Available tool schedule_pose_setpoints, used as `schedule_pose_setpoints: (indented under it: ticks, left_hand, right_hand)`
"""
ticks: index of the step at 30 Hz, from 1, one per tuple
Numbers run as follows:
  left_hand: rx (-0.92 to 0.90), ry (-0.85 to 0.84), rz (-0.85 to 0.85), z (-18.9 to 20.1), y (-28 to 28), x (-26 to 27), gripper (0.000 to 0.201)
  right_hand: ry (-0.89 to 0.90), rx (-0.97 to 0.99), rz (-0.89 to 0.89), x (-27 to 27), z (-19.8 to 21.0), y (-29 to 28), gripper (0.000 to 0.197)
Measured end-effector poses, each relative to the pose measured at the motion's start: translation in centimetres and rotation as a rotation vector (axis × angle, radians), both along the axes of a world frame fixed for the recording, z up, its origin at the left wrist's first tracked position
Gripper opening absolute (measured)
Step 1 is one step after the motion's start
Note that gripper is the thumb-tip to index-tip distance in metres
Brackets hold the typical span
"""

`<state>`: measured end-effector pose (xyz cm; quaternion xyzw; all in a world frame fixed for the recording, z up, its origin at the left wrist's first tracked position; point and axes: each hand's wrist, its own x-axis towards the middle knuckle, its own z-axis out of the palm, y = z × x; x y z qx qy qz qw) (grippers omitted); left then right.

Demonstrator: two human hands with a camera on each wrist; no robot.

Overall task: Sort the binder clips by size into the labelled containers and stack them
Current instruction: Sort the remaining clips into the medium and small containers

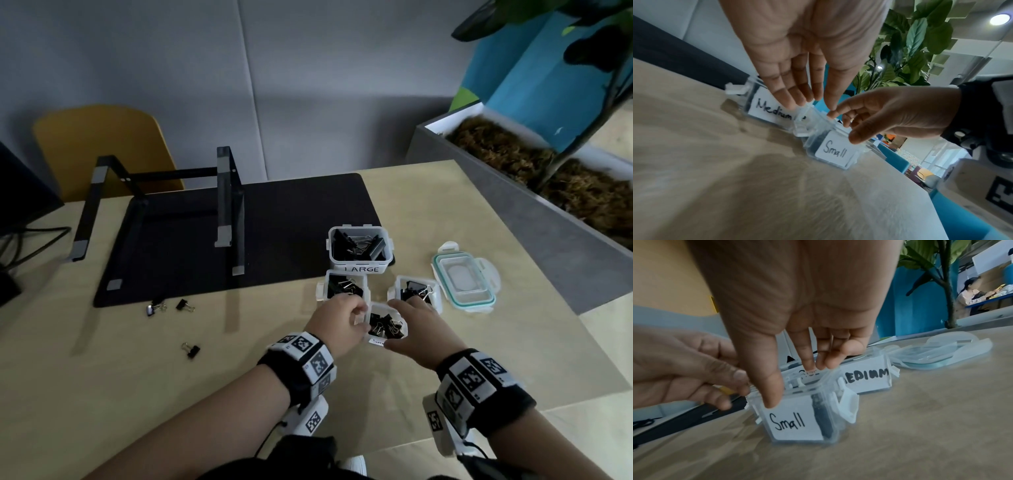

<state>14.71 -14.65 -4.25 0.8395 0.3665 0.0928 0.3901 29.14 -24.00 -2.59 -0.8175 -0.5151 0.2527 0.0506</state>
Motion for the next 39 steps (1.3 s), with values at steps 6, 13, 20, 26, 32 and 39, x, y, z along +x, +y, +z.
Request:
schedule_pose_setpoints:
  ticks: [6,13,20,26,32,39]
  left_hand:
    - [0.082,0.144,0.219,-1.3,2.7,-6.6,0.020]
    - [0.148,0.579,0.501,-2.8,5.3,-17.0,0.025]
    - [0.085,0.588,0.604,-3.1,5.8,-19.5,0.008]
    - [0.091,0.537,0.523,-2.0,4.7,-16.3,0.006]
    - [0.104,0.273,0.260,0.0,1.1,-8.3,0.004]
    - [0.187,0.035,0.011,2.4,-2.1,0.3,0.010]
  right_hand:
    - [-0.005,-0.005,0.024,0.4,0.0,0.2,0.074]
    - [0.005,0.021,0.023,0.5,-0.2,0.0,0.075]
    - [0.006,0.025,0.025,0.5,-0.2,-0.1,0.075]
    - [0.021,0.036,0.026,0.6,-0.2,-0.2,0.075]
    - [0.047,0.051,0.028,0.8,-0.4,-0.4,0.074]
    - [0.048,0.074,0.051,0.9,-0.7,-0.5,0.074]
